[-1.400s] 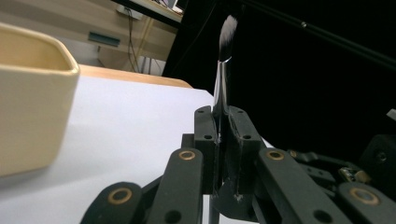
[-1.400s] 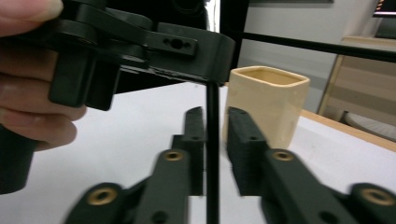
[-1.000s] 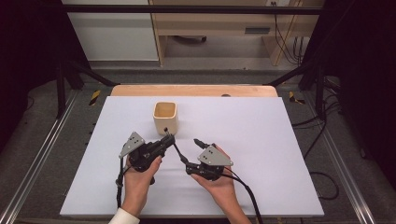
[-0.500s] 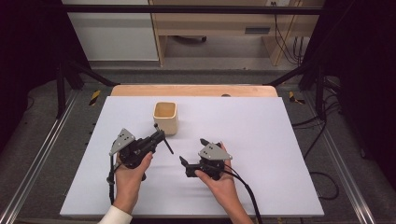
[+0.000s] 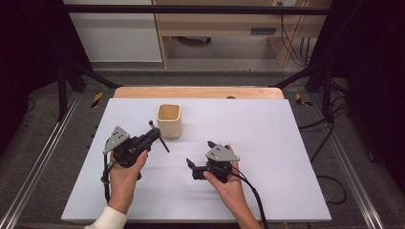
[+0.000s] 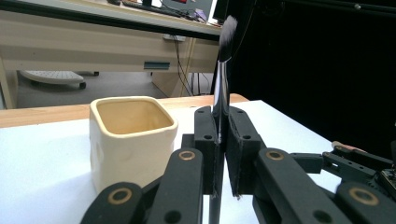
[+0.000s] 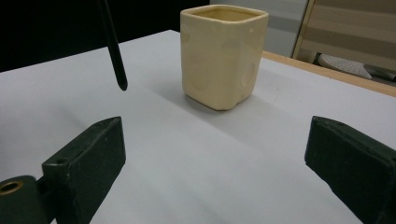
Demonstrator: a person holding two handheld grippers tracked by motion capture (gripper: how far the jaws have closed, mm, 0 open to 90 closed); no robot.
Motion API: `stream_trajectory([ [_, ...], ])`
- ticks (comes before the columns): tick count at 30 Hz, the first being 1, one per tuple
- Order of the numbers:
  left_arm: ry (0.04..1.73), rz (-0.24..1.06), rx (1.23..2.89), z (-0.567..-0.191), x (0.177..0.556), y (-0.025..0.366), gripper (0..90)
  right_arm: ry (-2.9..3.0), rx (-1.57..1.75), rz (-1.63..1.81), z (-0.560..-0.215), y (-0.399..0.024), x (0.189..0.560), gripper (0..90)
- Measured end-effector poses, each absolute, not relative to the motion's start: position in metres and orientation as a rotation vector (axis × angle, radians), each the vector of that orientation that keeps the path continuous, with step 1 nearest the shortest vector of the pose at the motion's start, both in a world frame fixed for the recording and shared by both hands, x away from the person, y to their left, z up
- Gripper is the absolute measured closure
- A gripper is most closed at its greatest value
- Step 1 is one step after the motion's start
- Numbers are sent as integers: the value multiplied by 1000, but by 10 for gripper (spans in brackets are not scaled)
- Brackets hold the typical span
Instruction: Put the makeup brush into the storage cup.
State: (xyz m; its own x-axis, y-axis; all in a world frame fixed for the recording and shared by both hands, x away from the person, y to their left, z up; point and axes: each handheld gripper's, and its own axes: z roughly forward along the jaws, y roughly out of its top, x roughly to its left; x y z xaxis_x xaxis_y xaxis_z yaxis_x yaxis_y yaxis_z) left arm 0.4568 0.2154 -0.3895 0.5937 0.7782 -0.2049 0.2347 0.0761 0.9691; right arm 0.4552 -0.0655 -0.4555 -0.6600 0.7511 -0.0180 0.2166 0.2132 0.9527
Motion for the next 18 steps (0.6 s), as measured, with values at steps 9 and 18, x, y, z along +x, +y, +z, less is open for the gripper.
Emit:
stream_trajectory([
  [9, 902, 515, 1478, -385, 458, 218, 840, 2007, 909, 1455, -455, -68, 457, 53],
  [18, 899, 521, 1480, -381, 459, 219, 840, 2005, 917, 1451, -456, -68, 457, 42],
])
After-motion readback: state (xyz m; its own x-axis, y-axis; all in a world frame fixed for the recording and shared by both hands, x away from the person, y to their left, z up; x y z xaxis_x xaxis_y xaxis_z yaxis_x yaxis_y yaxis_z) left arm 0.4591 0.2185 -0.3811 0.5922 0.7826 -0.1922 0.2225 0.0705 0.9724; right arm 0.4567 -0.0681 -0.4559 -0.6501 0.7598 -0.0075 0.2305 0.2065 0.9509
